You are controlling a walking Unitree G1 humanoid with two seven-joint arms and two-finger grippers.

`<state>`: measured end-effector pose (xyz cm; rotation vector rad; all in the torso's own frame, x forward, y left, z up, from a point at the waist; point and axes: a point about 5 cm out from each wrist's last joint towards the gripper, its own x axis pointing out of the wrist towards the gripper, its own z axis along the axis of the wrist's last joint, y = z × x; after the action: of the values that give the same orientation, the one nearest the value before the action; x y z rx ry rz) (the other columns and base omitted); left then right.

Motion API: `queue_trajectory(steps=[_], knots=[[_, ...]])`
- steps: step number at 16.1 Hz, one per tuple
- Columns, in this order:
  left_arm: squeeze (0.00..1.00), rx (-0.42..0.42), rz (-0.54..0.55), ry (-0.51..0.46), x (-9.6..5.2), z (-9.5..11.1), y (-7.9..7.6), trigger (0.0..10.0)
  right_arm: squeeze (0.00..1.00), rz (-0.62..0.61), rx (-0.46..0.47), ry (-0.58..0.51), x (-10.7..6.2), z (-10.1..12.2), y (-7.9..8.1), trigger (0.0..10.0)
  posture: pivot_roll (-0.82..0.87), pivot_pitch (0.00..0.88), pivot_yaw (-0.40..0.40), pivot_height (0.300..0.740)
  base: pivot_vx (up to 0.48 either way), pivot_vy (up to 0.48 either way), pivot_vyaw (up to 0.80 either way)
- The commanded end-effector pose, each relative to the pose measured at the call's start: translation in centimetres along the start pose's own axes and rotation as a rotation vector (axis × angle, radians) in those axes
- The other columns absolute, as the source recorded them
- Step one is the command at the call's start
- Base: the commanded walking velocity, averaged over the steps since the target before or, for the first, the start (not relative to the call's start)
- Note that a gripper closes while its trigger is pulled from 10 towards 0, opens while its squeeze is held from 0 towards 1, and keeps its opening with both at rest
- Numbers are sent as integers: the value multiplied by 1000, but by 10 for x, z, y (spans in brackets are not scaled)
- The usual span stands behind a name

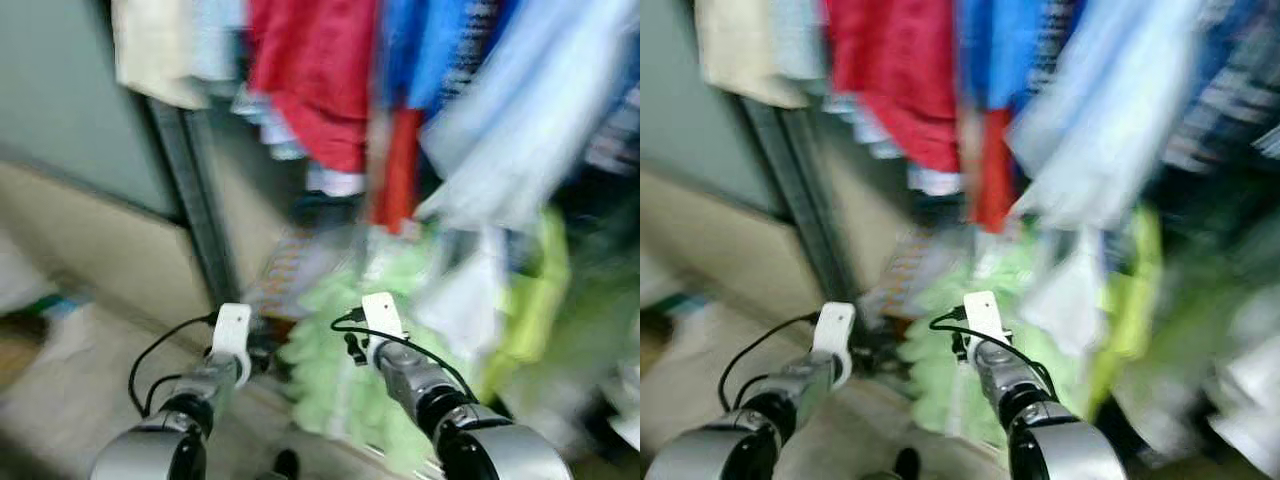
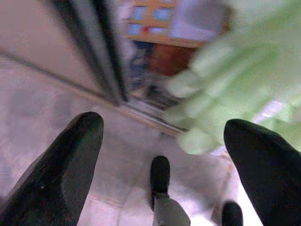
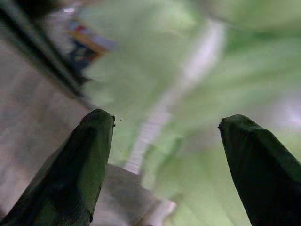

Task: Clean up the room

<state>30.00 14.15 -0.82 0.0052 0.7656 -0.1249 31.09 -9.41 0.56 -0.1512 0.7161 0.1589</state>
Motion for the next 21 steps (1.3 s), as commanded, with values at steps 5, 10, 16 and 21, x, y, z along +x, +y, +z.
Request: queue_trajectory(steps=[5,10,16,21], knots=[[0,0,16,5,0,0,3,10000,0,18,-33,-14,0,8,4,10000,-47,17,-2,740,0,0,800],[0,-5,15,0,0,1,2,10000,0,17,-26,-16,0,9,3,10000,-48,19,-3,740,0,0,401],[0,-42,25,-4,0,1,5,10000,0,50,-104,-27,0,9,9,10000,-42,21,-11,740,0,0,400],[0,-40,24,3,0,0,4,10000,0,44,-83,-23,0,9,8,10000,-42,21,-11,740,0,0,640]])
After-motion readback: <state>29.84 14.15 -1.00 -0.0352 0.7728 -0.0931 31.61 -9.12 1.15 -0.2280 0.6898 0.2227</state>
